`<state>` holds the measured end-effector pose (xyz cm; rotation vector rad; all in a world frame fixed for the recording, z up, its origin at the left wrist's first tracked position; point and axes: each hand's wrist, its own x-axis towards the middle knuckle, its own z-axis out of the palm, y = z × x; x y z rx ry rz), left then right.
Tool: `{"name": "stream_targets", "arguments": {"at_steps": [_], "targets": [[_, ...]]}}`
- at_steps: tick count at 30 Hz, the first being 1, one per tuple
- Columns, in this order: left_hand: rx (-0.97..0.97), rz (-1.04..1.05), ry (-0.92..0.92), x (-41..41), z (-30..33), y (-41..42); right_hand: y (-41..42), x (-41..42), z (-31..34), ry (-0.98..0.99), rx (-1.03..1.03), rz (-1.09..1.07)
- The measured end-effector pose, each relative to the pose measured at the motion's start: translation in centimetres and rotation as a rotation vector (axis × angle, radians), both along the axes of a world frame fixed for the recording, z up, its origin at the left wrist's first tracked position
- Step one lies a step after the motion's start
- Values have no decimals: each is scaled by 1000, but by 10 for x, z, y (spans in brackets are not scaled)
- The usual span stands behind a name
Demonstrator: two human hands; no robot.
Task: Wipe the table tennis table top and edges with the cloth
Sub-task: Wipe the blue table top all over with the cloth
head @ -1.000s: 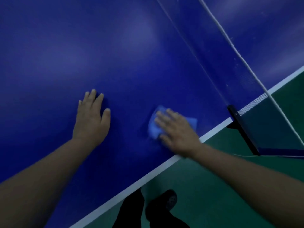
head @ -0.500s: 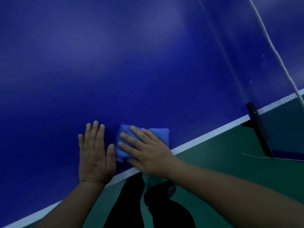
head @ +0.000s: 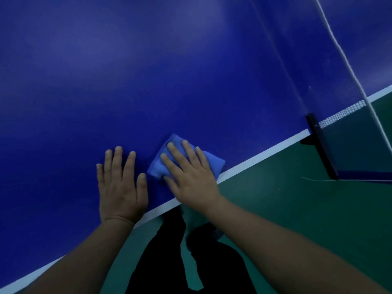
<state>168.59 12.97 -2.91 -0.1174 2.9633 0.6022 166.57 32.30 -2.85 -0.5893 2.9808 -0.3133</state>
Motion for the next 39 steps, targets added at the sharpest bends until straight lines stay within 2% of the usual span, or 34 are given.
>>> {"name": "stream_targets", "arguments": {"at_steps": [1,3,8,11,16,18,23,26,27,34,39], "targets": [[-5,0,-5,0,0,0,14,2,-2,7,-10,32],[-13,8,-21,0,1,1,53,-10,-8,24,-12,-58],[-40,-92,-10,2,2,3,174,-61,-4,-33,27,-576],[-60,-124,-4,2,1,3,215,-76,0,-38,29,-806],[-79,-136,-38,2,1,2,233,-79,6,-24,78,-934],[-93,-142,-55,2,2,2,239,-72,6,-31,88,-943],[-37,-121,-51,2,10,27,251,-31,18,40,37,-804],[37,-172,-9,7,16,63,267,11,14,-210,37,-974],[59,-190,0,10,19,77,274,31,9,-226,40,-998],[190,-375,12,37,24,188,327,126,11,-35,33,-697],[244,-412,-18,69,33,278,385,162,20,68,-130,-547]]}}
